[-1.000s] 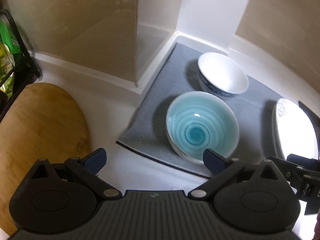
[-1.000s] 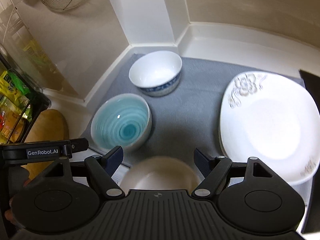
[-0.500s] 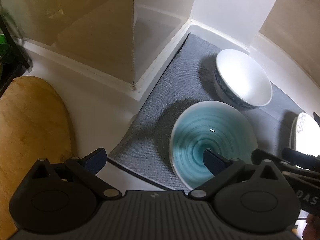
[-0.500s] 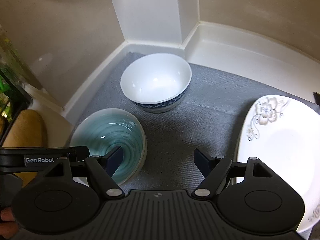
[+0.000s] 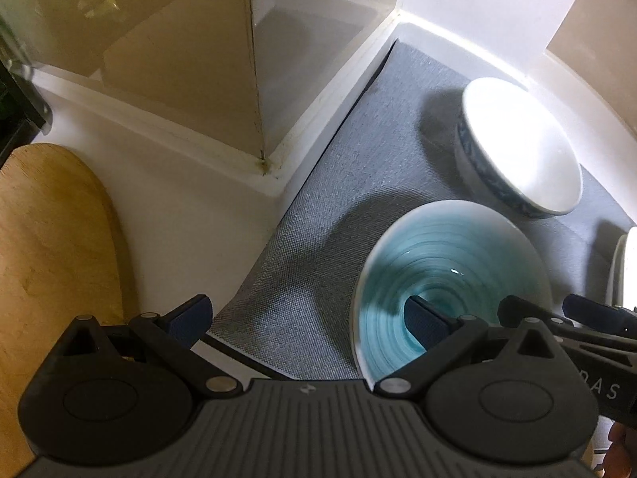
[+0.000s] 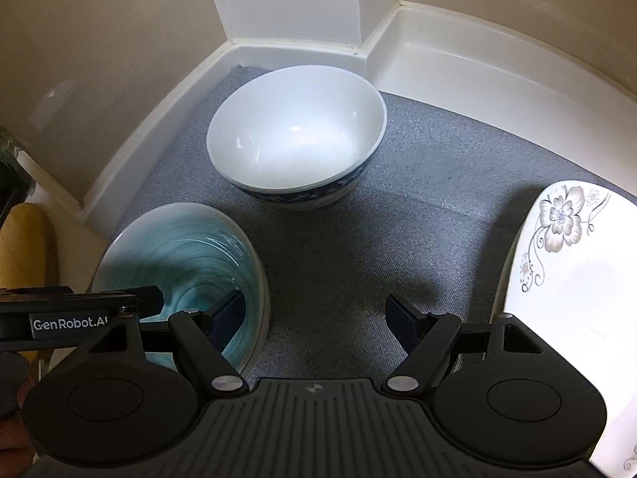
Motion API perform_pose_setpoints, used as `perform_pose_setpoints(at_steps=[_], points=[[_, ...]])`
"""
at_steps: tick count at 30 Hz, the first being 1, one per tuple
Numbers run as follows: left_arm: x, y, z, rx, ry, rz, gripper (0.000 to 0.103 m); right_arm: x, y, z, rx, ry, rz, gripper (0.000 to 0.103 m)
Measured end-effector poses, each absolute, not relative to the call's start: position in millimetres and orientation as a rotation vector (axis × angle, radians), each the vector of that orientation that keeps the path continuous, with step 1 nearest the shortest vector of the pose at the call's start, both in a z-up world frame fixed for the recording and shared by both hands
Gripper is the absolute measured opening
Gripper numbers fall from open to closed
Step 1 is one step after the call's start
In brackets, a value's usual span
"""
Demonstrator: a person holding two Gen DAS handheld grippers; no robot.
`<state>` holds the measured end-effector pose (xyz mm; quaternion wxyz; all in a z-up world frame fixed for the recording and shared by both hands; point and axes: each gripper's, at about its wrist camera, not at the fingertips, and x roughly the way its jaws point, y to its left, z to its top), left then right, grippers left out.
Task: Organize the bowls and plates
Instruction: 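Move both grippers forward to the rim of the teal bowl, then close both grippers on the teal bowl rim and lift it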
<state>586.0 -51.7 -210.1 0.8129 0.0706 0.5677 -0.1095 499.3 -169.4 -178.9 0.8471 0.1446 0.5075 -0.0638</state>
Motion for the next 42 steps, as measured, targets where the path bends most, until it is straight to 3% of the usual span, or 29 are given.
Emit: perform_pose_setpoints(at_steps=[6, 8, 9, 10, 11, 12, 13, 30, 42], points=[[590.5, -60.2, -216.7, 0.176, 1.210, -0.238, 0.101, 504.1, -169.1, -183.6, 0.289, 1.071, -0.116, 0.068], [590.2, -61.6, -215.0, 0.179, 1.197, -0.248, 0.094, 504.3, -170.3, -184.6, 0.313, 1.072, -0.104, 0.057], [588.1, -63.4, -211.8, 0.188, 1.179, -0.253, 0.080, 504.7, -170.5, -184.4, 0.328, 1.071, -0.091, 0.051], [585.8, -65.3, -207.5, 0.212, 1.146, -0.262, 0.073, 504.5, -170.1, -183.7, 0.344, 1.068, -0.070, 0.038], [582.9, -67.6, -202.0, 0.228, 1.118, -0.295, 0.055, 504.4, -169.6, -182.6, 0.356, 1.066, -0.050, 0.025], [581.5, -69.1, -198.3, 0.229, 1.110, -0.343, 0.025, 504.7, -168.1, -181.8, 0.362, 1.065, -0.034, 0.020], [581.6, -69.9, -196.9, 0.206, 1.133, -0.388, 0.011, 505.4, -165.4, -181.4, 0.361, 1.065, -0.017, 0.011], [571.6, -54.0, -180.5, 0.130, 1.175, -0.452, 0.011, 500.6, -163.2, -164.7, 0.353, 1.056, -0.015, 0.009], [550.6, -52.7, -143.1, 0.117, 1.092, -0.510, 0.011, 470.7, -171.4, -130.9, 0.377, 0.973, -0.040, 0.009]])
